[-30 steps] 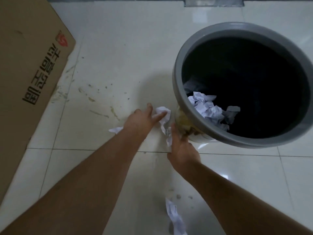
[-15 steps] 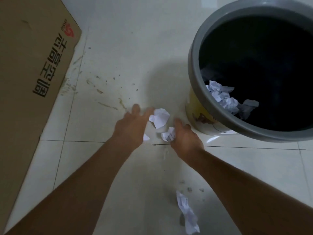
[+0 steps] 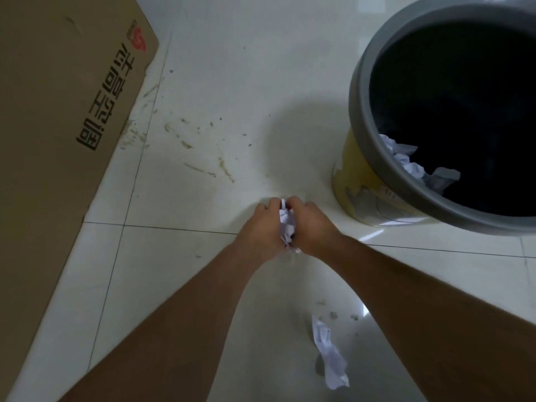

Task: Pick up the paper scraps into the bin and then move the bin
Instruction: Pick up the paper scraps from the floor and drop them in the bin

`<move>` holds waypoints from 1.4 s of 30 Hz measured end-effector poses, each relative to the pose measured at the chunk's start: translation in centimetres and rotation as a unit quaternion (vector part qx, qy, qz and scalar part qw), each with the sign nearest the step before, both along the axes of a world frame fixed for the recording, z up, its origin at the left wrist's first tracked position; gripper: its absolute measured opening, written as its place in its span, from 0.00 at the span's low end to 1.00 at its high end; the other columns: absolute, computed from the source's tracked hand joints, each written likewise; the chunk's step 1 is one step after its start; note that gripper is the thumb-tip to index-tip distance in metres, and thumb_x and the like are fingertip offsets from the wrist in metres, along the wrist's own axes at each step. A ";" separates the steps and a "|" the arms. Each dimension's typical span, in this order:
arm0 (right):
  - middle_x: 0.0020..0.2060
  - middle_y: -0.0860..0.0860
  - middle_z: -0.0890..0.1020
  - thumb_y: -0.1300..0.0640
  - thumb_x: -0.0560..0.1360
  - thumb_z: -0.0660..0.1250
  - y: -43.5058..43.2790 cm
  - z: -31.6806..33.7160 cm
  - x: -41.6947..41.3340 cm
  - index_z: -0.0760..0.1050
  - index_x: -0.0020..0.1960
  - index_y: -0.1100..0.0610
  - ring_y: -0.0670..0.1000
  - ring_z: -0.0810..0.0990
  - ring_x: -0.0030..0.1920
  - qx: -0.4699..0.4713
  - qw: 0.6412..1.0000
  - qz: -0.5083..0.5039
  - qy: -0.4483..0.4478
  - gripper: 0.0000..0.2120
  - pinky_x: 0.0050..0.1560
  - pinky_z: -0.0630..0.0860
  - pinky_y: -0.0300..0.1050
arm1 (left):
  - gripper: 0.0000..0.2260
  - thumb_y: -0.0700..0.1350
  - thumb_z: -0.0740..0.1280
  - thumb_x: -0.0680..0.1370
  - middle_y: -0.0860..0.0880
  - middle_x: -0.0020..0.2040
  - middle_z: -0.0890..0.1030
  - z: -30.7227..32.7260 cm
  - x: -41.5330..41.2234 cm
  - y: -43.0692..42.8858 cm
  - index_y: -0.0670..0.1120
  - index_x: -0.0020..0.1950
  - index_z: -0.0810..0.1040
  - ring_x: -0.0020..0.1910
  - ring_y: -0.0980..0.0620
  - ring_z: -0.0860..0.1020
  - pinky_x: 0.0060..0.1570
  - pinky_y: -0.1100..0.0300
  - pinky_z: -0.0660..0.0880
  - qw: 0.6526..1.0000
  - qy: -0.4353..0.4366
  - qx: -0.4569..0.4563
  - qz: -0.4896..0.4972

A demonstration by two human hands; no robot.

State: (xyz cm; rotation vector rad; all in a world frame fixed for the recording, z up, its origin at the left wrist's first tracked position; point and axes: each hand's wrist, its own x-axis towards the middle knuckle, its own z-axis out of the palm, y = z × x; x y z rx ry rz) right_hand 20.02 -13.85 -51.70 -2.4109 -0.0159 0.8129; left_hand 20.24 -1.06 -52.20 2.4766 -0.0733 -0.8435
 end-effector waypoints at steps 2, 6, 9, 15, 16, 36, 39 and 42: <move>0.54 0.59 0.80 0.61 0.66 0.76 -0.4 0.1 -0.4 0.71 0.61 0.58 0.59 0.81 0.51 0.031 0.999 -0.019 0.002 0.27 0.45 0.72 0.42 | 0.28 0.44 0.77 0.68 0.41 0.59 0.76 -0.1 -0.4 -0.4 0.42 0.64 0.70 0.53 0.43 0.79 0.46 0.57 0.73 0.999 -0.001 -0.029 0.024; 0.47 0.59 0.82 0.55 0.70 0.73 -0.6 1.9 -0.9 0.72 0.56 0.59 0.58 0.81 0.46 0.070 0.995 -0.064 -0.028 0.18 0.41 0.70 0.42 | 0.20 0.42 0.76 0.69 0.41 0.54 0.79 1.5 -0.8 -0.1 0.41 0.57 0.73 0.49 0.44 0.78 0.42 0.60 0.67 0.996 -0.046 -0.036 0.060; 0.47 0.59 0.79 0.55 0.69 0.73 0.9 4.1 -1.2 0.71 0.54 0.58 0.59 0.80 0.45 0.094 0.991 -0.077 -0.056 0.18 0.40 0.70 0.44 | 0.19 0.41 0.76 0.68 0.43 0.51 0.79 4.5 -1.1 1.0 0.42 0.55 0.74 0.46 0.46 0.77 0.41 0.60 0.66 0.993 -0.089 -0.032 0.075; 0.52 0.59 0.76 0.61 0.70 0.73 5.0 12.3 0.0 0.66 0.61 0.55 0.60 0.79 0.49 0.089 0.984 -0.039 -0.150 0.23 0.44 0.75 0.49 | 0.18 0.38 0.74 0.70 0.42 0.52 0.82 13.9 0.0 3.6 0.40 0.58 0.75 0.49 0.42 0.80 0.44 0.57 0.70 0.976 -0.195 -0.017 0.091; 0.53 0.58 0.76 0.61 0.71 0.72 5.1 14.2 0.4 0.66 0.63 0.54 0.60 0.79 0.49 0.084 0.980 -0.038 -0.174 0.24 0.45 0.76 0.50 | 0.18 0.37 0.73 0.70 0.42 0.53 0.82 15.9 0.4 3.5 0.41 0.59 0.75 0.48 0.44 0.79 0.42 0.57 0.69 0.972 -0.215 -0.019 0.088; 0.53 0.57 0.79 0.59 0.65 0.76 -19.0 27.1 -0.2 0.67 0.63 0.57 0.55 0.78 0.47 -0.040 0.946 -0.208 -0.245 0.30 0.42 0.73 0.46 | 0.31 0.42 0.72 0.71 0.44 0.65 0.72 26.8 5.5 -16.8 0.50 0.72 0.64 0.57 0.43 0.77 0.58 0.45 0.78 0.952 -0.272 -0.043 -0.133; 0.59 0.57 0.75 0.60 0.61 0.80 -19.2 27.5 -0.5 0.64 0.68 0.54 0.57 0.76 0.55 -0.087 0.949 -0.192 -0.232 0.41 0.51 0.76 0.48 | 0.36 0.36 0.70 0.73 0.43 0.70 0.66 27.2 5.3 -16.1 0.51 0.77 0.59 0.53 0.44 0.79 0.56 0.47 0.79 0.957 -0.255 -0.044 -0.134; 0.62 0.55 0.72 0.56 0.60 0.80 -17.7 28.4 -0.9 0.64 0.70 0.51 0.58 0.72 0.61 -0.143 0.941 -0.153 -0.265 0.43 0.61 0.74 0.54 | 0.36 0.35 0.71 0.74 0.46 0.71 0.66 27.8 4.9 -14.3 0.51 0.77 0.61 0.52 0.47 0.79 0.54 0.53 0.79 0.955 -0.271 -0.056 -0.102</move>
